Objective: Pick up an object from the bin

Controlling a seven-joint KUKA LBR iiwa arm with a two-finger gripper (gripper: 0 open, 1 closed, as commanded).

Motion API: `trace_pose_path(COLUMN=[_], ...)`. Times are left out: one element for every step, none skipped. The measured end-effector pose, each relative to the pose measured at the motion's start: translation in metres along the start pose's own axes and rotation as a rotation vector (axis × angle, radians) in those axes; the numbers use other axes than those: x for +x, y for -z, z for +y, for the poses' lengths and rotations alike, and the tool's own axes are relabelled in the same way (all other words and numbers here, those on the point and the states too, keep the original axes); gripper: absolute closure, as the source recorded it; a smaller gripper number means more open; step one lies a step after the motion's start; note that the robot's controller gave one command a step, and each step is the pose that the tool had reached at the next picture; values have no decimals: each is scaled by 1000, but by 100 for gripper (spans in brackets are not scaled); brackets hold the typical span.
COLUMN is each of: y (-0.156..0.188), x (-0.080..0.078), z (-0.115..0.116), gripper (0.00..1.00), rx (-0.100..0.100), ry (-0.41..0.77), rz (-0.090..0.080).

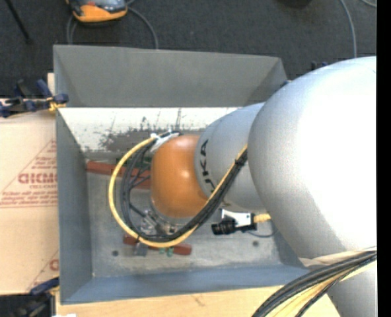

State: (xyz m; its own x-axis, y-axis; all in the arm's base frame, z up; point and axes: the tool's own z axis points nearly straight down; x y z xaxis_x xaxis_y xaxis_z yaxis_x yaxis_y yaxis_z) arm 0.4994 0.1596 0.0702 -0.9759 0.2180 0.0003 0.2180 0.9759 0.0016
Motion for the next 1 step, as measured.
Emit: trace_pose_path(y=[38], x=[3], z=[-1], gripper=[100], rx=[4], ry=[30], rz=[6])
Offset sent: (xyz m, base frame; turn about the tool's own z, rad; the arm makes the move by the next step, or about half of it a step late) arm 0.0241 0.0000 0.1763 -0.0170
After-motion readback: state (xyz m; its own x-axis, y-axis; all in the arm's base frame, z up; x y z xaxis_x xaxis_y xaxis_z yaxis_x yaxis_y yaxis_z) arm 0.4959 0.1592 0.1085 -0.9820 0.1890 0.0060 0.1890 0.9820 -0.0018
